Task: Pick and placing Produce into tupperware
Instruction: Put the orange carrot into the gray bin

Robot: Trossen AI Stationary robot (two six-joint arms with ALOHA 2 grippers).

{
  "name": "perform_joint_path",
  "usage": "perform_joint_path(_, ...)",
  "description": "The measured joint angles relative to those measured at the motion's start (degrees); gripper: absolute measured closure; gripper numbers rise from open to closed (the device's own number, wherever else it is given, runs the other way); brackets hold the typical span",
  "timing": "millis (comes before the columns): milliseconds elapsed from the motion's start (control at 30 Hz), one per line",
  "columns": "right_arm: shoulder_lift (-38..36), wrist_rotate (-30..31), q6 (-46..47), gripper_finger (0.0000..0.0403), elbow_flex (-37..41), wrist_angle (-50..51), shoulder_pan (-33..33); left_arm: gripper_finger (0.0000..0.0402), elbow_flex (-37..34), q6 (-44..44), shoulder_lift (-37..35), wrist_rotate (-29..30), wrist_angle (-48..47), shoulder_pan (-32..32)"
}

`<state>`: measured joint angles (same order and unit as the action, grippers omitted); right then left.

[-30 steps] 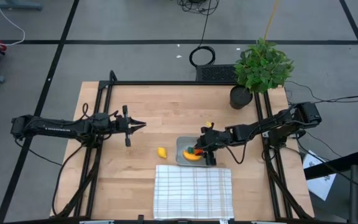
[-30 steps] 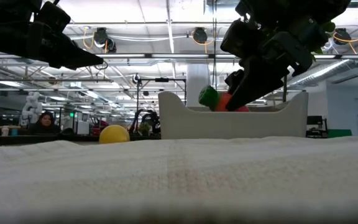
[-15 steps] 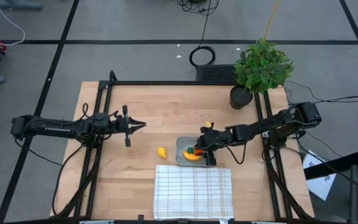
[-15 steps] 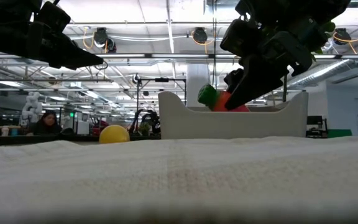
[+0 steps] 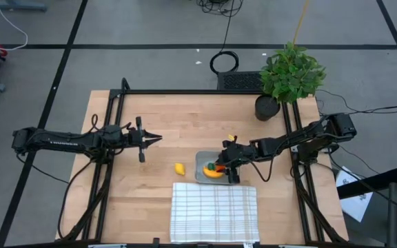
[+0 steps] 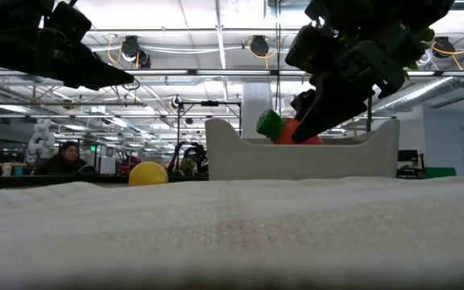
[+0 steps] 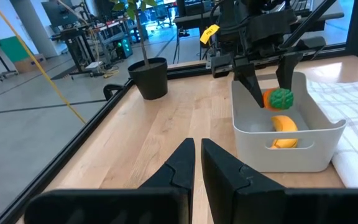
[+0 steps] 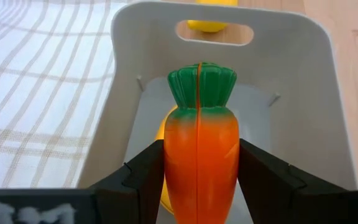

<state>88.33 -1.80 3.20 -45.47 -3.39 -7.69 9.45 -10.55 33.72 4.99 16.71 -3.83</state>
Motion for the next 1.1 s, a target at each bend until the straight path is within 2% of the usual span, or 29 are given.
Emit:
perform_joint_path(400,0.0,-3.0,0.7,0.0229,0.0,0.8,0.6,0.0369,0.0,0.2,0.0,0.0,-0.1,0.0)
perform_joint_path(1100,0.0,-4.0,0.4,0.0229,0.0,1.5,1.1,0.0369,0.0,0.4,0.0,0.0,-0.1,0.0)
